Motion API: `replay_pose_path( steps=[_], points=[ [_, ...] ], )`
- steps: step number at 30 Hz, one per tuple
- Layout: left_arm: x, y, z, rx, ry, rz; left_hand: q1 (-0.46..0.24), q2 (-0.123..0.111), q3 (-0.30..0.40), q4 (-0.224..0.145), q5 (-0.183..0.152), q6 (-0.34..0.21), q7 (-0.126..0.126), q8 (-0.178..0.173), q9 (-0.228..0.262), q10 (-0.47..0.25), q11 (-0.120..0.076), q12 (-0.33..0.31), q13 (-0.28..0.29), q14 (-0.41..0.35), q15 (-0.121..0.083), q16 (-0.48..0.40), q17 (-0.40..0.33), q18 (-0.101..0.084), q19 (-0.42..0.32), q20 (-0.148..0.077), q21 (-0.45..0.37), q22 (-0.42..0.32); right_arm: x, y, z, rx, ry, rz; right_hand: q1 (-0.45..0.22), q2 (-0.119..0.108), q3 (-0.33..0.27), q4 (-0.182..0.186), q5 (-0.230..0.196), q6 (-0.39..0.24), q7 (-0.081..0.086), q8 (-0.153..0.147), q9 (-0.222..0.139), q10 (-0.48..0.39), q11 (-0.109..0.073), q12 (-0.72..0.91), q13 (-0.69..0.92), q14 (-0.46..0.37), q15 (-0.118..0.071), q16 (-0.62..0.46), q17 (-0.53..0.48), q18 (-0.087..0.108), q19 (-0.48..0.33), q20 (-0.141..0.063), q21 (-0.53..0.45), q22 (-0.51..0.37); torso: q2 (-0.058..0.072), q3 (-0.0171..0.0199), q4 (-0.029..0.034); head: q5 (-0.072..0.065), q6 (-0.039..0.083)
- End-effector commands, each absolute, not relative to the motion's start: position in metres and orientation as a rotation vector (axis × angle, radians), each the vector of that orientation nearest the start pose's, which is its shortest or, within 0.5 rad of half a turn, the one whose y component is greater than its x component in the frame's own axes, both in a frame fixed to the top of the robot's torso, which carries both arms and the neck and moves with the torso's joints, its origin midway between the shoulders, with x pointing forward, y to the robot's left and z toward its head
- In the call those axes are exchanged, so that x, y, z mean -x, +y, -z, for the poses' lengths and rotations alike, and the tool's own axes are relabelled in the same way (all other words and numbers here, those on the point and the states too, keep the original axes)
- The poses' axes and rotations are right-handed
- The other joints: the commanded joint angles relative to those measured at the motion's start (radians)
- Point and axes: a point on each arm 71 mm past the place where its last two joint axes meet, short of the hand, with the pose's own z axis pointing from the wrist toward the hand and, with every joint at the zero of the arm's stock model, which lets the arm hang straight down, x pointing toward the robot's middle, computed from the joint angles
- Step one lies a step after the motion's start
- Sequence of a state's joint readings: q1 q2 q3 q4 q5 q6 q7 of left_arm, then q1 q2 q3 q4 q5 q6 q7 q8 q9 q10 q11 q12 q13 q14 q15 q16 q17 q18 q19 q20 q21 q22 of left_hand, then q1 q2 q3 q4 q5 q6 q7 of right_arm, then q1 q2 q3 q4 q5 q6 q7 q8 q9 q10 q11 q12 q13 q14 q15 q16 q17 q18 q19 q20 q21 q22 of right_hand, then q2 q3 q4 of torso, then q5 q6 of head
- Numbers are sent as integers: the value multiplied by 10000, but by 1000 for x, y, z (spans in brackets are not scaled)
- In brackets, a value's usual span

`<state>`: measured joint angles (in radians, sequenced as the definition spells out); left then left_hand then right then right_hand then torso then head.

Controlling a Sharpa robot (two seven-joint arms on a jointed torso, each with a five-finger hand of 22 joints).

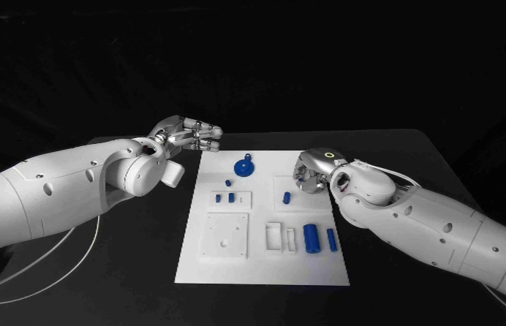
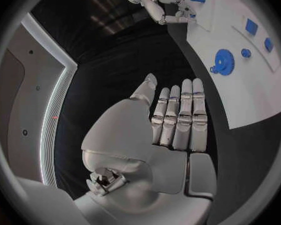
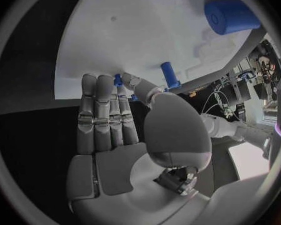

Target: Assemble the parts on the task board

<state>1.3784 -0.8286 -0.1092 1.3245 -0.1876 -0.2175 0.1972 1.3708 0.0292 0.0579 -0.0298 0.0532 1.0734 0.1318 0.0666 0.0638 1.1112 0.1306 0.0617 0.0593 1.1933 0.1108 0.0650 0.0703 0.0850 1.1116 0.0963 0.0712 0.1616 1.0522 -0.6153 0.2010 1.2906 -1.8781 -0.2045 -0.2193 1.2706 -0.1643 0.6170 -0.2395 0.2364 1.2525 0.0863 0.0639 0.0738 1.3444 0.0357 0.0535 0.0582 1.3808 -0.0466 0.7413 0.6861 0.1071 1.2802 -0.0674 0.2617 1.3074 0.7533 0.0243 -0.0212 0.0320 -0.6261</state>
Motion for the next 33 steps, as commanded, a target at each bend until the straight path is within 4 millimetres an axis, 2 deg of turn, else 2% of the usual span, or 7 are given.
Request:
replay_pose_path(
  steps=[1,7,15,33],
  points=[
    [-543,257,129,8948,15337,13008,31,27,-54,-22,-43,-54,-15,-19,-8,-70,2,-20,-4,-57,14,-33,-6,-25,62,-9,35,-9,-527,-167,205,2835,16123,-3534,211,212,224,-57,-176,209,-55,9,42,263,-66,77,54,88,-116,17,39,162,39,-81,174,260,2,2,-2,10,5],
    [-543,257,129,8917,15340,13013,49,32,-56,-35,-42,-82,-5,-20,-9,-74,5,-20,-4,-55,14,-32,-4,-23,78,-9,45,-84,-525,-165,201,2647,15771,-3820,184,239,424,-115,-467,358,-102,1,63,412,-112,75,55,217,-190,32,103,125,92,-175,373,243,1,1,8,8,6],
    [-543,257,129,8892,15324,12995,58,30,-55,-48,-42,-80,-7,-18,-8,-74,6,-20,-5,-50,13,-32,-3,-22,85,-11,50,-115,-523,-164,196,2535,15448,-3982,239,240,574,-104,-888,413,-120,-1,63,466,-127,75,55,277,-203,-9,191,114,93,-201,458,234,0,-7,4,16,3],
    [-544,258,129,8855,15344,12993,66,28,-41,-80,-37,-90,0,-18,-9,-86,12,-20,-4,-55,15,-33,0,-18,97,-7,62,-201,-523,-164,180,2243,15174,-4313,269,215,601,-42,-994,437,-127,0,65,492,-137,72,54,356,-212,-93,267,118,115,-207,478,226,5,0,-2,10,-9]
  ],
)
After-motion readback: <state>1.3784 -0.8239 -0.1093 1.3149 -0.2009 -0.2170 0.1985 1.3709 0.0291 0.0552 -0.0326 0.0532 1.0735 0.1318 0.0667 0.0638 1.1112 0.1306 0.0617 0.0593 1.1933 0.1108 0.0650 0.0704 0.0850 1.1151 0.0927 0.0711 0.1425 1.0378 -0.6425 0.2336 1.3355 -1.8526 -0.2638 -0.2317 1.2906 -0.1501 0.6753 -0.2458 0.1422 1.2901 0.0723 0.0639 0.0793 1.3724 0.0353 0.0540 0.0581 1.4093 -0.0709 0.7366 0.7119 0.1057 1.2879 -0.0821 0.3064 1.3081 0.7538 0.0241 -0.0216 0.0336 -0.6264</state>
